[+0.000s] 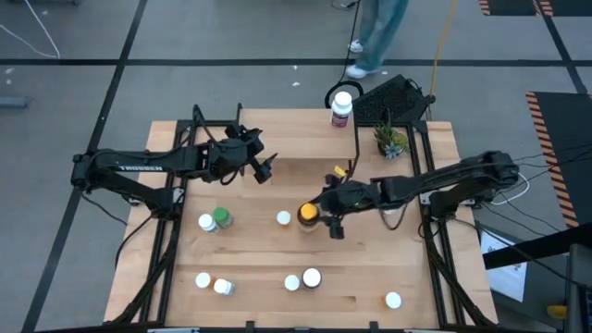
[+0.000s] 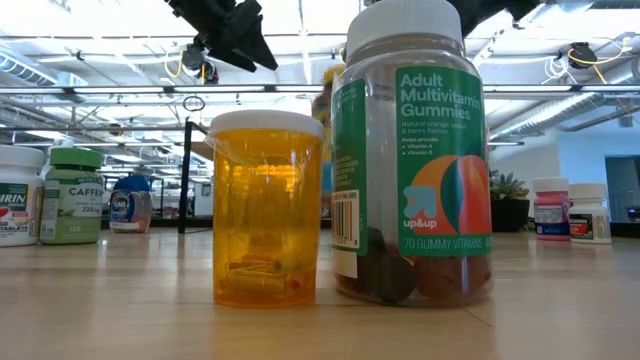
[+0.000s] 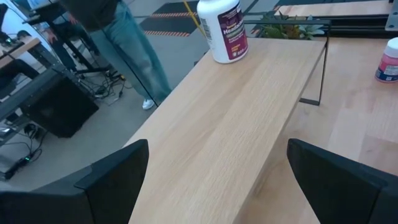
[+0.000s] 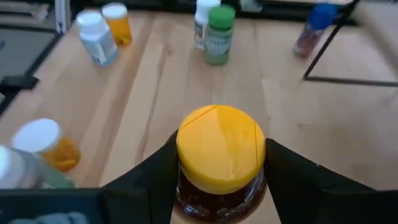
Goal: Pick and place medicine bottles onto shelf by color
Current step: Put the yellow pill bottle on the shelf
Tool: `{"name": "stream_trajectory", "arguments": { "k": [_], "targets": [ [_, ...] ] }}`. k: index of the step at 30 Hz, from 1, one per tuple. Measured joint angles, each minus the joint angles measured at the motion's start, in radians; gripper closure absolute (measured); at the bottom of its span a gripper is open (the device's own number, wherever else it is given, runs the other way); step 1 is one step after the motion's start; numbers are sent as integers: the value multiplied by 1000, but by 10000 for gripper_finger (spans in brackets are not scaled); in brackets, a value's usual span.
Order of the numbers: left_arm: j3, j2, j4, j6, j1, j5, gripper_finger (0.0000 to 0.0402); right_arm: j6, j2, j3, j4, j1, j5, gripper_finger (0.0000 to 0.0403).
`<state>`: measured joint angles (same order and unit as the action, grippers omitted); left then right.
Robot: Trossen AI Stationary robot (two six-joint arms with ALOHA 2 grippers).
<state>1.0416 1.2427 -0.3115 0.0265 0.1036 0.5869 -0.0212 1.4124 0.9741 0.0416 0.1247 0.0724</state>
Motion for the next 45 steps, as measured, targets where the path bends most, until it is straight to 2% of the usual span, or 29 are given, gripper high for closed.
{"name": "stream_trajectory", "arguments": {
  "k": [2, 5, 10, 13, 17, 27, 39, 45],
  "targets": [
    [0, 0, 0, -1, 0, 0, 16, 0, -66, 6, 53, -17, -2, 207],
    [0, 0, 0, -3, 0, 0, 16, 1, -146, 77, 237, -61, -2, 207],
    [0, 0, 1, -4, 0, 0, 16, 75, -201, 291, 542, -169, 4, 207],
    [0, 0, 1, -4, 0, 0, 16, 127, -208, 391, 637, -262, 2, 207],
    [0, 0, 1, -6, 0, 0, 16, 207, -204, 423, 659, -395, -5, 207],
    [0, 0, -22, -12, 0, -1, 16, 315, -126, 409, 649, -683, -267, 206],
    [-1, 0, -38, -10, 0, -1, 16, 377, -68, 410, 609, -815, -386, 205],
    [-1, 0, -38, -3, 0, -1, 16, 402, -68, 410, 612, -856, -398, 203]
  ]
}}
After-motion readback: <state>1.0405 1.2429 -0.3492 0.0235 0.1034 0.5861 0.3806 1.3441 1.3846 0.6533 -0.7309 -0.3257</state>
